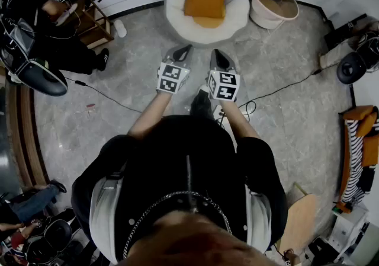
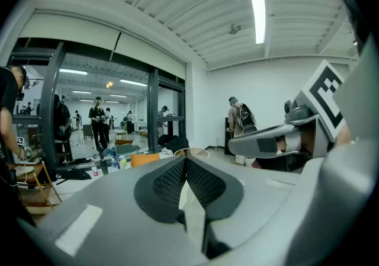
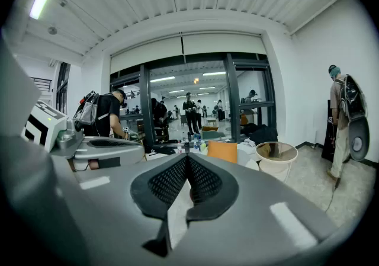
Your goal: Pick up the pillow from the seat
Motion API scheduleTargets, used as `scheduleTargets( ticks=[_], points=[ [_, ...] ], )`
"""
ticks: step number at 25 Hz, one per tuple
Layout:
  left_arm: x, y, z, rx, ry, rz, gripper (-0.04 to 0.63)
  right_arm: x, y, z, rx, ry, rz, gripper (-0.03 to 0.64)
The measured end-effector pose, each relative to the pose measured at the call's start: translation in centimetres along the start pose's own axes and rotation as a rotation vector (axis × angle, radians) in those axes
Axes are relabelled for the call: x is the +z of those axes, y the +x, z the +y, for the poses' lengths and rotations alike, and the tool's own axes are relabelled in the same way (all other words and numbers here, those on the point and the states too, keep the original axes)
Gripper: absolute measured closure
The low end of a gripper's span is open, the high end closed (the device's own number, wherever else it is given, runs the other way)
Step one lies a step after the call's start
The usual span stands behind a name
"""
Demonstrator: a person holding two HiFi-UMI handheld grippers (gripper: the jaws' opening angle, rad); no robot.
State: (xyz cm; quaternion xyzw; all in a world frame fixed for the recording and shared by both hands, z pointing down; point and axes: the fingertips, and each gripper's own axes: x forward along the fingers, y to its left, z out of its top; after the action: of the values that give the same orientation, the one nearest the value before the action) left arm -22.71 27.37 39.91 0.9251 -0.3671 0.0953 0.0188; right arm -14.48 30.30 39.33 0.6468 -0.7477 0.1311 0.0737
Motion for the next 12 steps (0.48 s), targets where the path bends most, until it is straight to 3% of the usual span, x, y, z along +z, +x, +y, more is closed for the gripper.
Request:
scheduleTargets(
  ticks=[12],
  points=[
    [-0.31, 0.84, -0.35, 0.0, -0.01, 0.013, 0.586, 0.28, 0.28, -0.87, 0.029, 0.037, -0.024, 0.615]
  ],
)
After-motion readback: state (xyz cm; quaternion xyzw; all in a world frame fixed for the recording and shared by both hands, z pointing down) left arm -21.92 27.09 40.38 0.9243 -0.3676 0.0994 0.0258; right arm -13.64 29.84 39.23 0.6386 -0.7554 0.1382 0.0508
